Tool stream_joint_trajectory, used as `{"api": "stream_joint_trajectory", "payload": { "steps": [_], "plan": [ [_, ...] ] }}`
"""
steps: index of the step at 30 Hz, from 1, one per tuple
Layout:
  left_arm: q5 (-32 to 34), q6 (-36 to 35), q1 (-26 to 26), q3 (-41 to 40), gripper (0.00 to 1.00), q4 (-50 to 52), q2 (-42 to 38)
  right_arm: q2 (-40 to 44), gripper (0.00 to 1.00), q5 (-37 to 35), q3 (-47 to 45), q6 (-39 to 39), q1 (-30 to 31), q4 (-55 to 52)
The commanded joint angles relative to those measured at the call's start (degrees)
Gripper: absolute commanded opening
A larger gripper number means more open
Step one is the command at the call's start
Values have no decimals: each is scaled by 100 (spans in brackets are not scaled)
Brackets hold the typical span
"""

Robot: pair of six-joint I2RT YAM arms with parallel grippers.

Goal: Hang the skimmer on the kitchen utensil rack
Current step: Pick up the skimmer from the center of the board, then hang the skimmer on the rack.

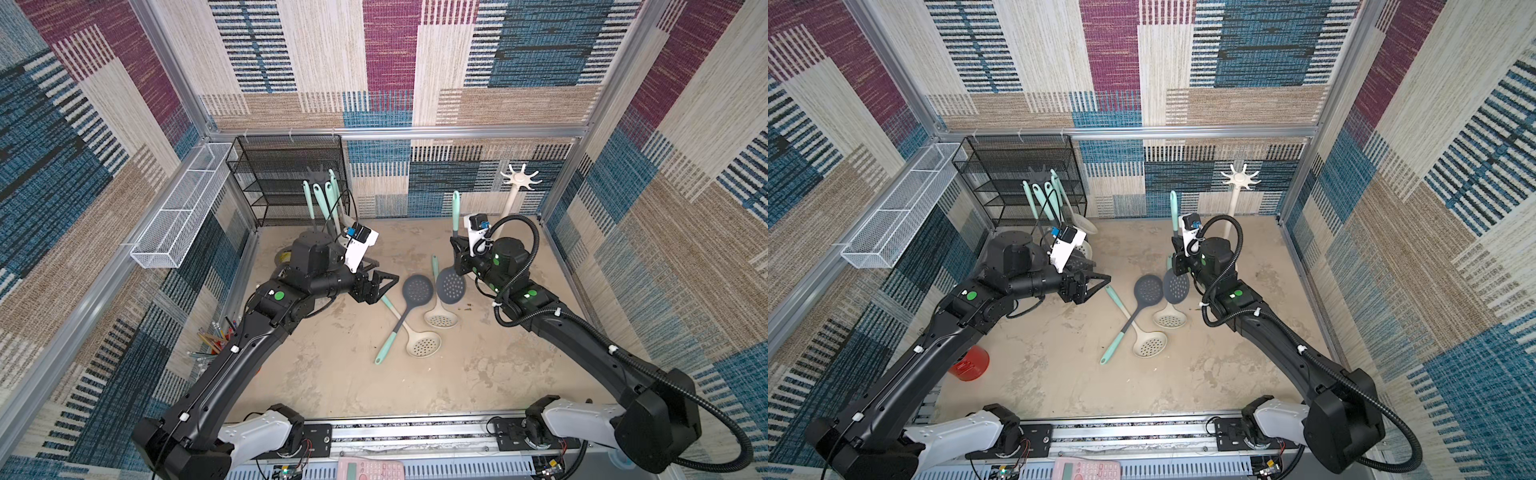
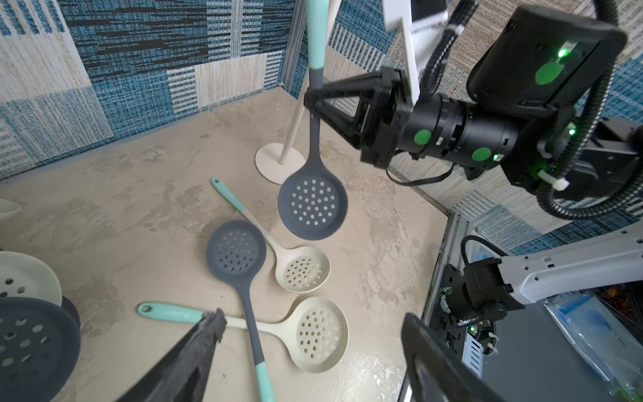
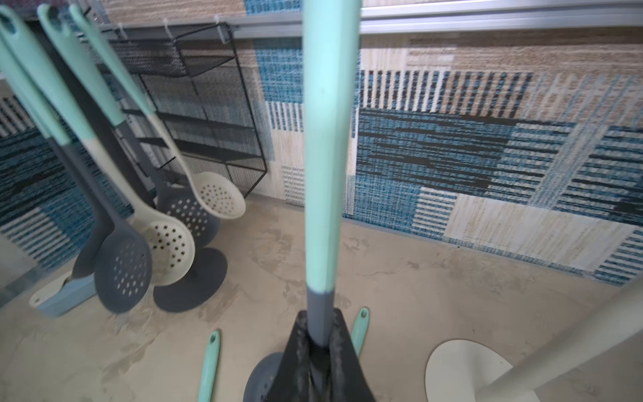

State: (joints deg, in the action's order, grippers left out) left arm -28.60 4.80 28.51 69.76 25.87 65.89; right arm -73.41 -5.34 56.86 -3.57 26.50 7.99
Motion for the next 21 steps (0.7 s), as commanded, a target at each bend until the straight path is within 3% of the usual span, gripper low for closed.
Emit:
{"api": "stream_joint_trajectory", "payload": {
  "steps": [1, 12, 21],
  "plan": [
    [74, 113, -8, -349, 83, -601, -45, -246, 0, -982, 172, -732, 3, 787],
    [-121, 162, -16, -1072, 83, -1236, 107, -1104, 0, -2158, 518, -1574, -22, 1448],
    [-224, 224, -8, -1225, 82, -1391, 310, -1521, 0, -2725, 673, -1673, -75, 2030]
  ]
}}
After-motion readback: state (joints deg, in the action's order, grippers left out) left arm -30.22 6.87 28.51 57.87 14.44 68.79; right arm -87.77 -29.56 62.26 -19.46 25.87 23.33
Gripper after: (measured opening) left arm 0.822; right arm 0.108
